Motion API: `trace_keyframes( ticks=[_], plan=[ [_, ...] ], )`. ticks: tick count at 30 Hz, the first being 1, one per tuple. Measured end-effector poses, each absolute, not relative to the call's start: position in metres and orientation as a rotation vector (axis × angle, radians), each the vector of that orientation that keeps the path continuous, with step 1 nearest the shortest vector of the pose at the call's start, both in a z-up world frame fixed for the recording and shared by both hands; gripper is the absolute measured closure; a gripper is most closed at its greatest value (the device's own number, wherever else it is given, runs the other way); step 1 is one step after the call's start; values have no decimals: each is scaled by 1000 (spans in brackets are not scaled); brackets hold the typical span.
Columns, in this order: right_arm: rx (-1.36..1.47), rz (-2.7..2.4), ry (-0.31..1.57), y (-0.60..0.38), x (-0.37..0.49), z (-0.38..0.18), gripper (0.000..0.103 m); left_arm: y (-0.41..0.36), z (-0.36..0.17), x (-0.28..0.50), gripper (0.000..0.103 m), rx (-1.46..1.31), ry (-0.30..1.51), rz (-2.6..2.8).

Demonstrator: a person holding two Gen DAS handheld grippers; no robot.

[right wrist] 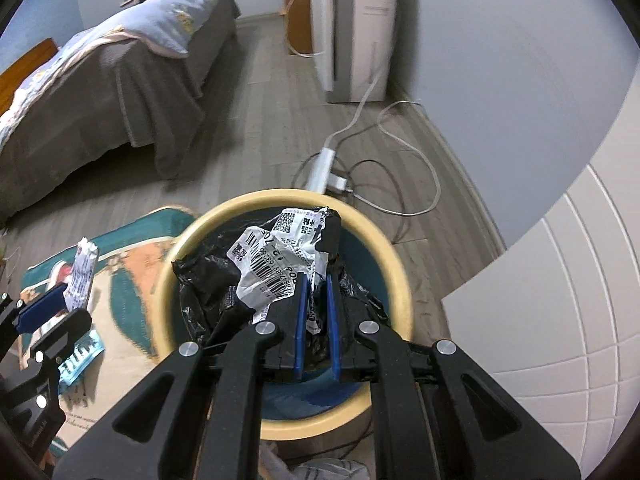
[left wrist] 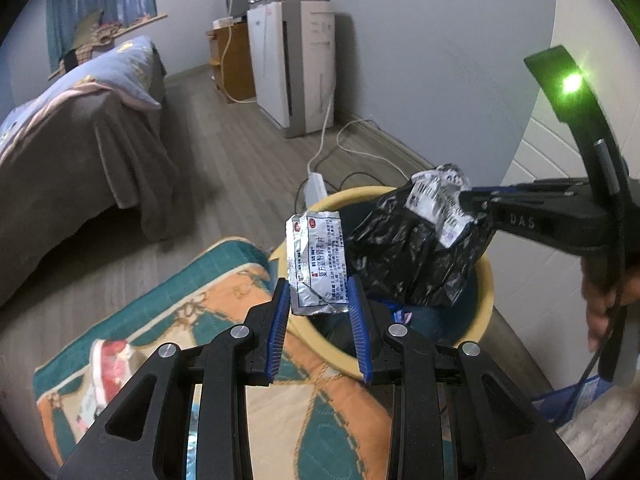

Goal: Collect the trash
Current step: 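Lower the black bag into the bin with the right tool while the left tool drops the blister pack, then move both open tools back over the cushion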

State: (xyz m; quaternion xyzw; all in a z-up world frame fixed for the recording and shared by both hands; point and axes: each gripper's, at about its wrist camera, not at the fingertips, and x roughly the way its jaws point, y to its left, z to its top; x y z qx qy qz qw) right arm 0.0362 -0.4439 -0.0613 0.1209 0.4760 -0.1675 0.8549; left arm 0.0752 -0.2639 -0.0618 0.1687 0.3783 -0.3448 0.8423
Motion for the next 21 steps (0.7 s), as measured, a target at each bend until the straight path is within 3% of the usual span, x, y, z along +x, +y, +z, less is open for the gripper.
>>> trace_keyframes(
  ticks=[9,12,13,21],
  plan=[
    [324,-461,911,-469,23,-53,92,-276,-60,76,71,301,715,-755],
    [332,-476,897,-471,21,-51,81,-278,-55,72,53,281,701,-790],
    [334,-477,903,-471,21,-51,72,-277,-54,72,45,280,698,-794],
    [325,-452,916,-459,28,-48,35,-258,-45,72,20,291,697,-754]
  ],
)
